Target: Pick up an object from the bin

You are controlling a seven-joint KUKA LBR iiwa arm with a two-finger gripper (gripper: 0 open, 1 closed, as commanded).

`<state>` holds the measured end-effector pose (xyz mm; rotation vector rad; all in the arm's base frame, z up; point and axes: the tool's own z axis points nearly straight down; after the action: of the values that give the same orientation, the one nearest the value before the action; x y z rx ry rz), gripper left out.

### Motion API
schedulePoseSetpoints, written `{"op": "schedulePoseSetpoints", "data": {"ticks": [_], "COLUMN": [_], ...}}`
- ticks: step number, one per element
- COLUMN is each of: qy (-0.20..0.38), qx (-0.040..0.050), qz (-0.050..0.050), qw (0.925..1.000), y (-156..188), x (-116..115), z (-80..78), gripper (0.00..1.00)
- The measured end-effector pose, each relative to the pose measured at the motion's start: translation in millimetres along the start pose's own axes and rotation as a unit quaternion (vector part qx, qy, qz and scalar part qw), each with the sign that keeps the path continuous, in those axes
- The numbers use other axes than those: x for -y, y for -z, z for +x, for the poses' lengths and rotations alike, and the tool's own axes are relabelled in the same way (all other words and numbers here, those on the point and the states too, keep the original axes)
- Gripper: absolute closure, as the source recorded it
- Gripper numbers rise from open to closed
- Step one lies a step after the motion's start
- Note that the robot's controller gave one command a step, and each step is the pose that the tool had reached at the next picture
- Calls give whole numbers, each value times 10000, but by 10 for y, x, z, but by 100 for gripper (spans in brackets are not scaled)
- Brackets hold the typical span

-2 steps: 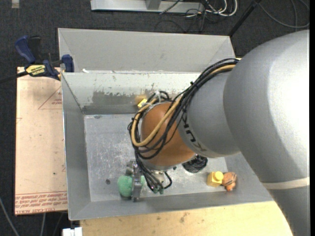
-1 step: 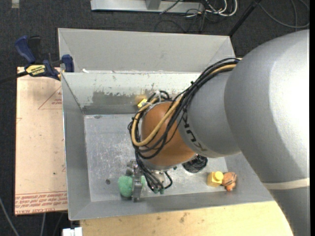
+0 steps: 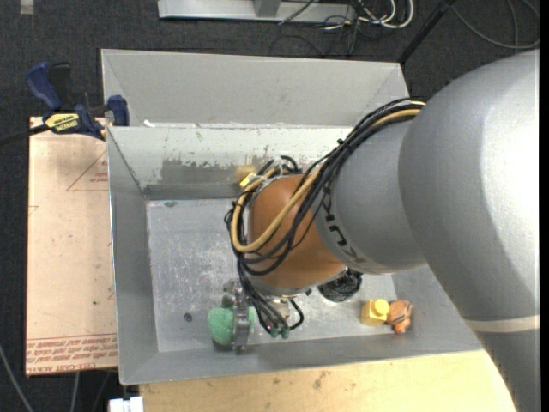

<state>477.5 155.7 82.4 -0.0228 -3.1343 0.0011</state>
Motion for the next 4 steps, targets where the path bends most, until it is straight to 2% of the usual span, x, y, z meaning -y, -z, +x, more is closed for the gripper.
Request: {"op": "schedulePoseSetpoints", "data": {"ticks": [1, 3, 4], "qy": [-2, -4, -6], "qx": [42, 38, 3], "qz": [-14, -13, -2], "qw": [10000, 10000, 10000], "y": [431, 318, 326], "x": [-11, -11, -6], "z": [-25, -23, -5], "gripper": [100, 100, 100]}}
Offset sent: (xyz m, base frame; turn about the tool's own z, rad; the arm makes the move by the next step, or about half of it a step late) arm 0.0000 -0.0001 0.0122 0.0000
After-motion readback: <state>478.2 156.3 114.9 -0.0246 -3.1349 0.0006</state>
